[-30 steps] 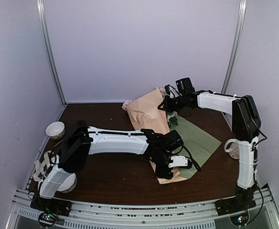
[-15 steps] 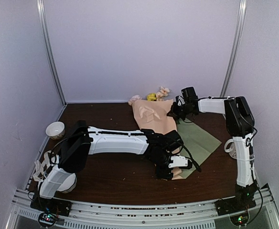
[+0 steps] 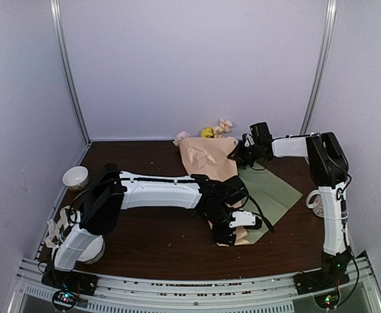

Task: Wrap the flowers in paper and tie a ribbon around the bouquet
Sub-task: Press the fold line on the 2/3-folded wrapping paper.

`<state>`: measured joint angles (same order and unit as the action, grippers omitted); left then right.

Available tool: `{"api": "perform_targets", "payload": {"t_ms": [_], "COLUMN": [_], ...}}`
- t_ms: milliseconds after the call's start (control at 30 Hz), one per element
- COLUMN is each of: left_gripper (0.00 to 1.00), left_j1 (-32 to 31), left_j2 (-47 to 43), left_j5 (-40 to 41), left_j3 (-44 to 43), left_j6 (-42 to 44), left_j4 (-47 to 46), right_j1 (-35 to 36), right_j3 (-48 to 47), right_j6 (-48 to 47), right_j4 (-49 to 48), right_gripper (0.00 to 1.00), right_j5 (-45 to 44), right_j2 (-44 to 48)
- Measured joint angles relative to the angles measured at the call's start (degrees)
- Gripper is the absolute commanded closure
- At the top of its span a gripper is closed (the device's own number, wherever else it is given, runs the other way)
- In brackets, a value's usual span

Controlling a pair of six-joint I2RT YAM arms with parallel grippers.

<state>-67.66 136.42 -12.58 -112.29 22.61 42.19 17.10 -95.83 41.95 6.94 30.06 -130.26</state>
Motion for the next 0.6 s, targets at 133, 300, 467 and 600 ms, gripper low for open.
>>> {"api": "perform_targets", "payload": {"t_ms": [133, 300, 467, 600], "left_gripper": [0.44, 0.44, 0.44, 0.44], "left_j1": [0.6, 0.9, 0.9, 0.9], "left_j2": [0.3, 0.5, 0.5, 0.6], "left_j5": [-0.8, -1.4, -1.6, -1.7], "left_j3": [0.0, 0.0, 0.0, 0.0], "left_j6": [0.0, 0.0, 0.0, 0.0], "left_j4": [0.0, 0.0, 0.0, 0.0], "right_j1": [-0.2, -0.3, -0.2, -0.2], "right_j3": [3.0, 8.9, 17.7, 23.1], "right_j6": [-0.1, -0.9, -2.0, -3.3], "right_j4": [-1.7, -3.2, -4.1, -4.5], "right_gripper": [0.71, 0.65, 0.61, 0.61], "right_j5": [1.5, 3.9, 6.3, 7.8], "right_j2": [0.8, 4.3, 10.4, 13.3]}}
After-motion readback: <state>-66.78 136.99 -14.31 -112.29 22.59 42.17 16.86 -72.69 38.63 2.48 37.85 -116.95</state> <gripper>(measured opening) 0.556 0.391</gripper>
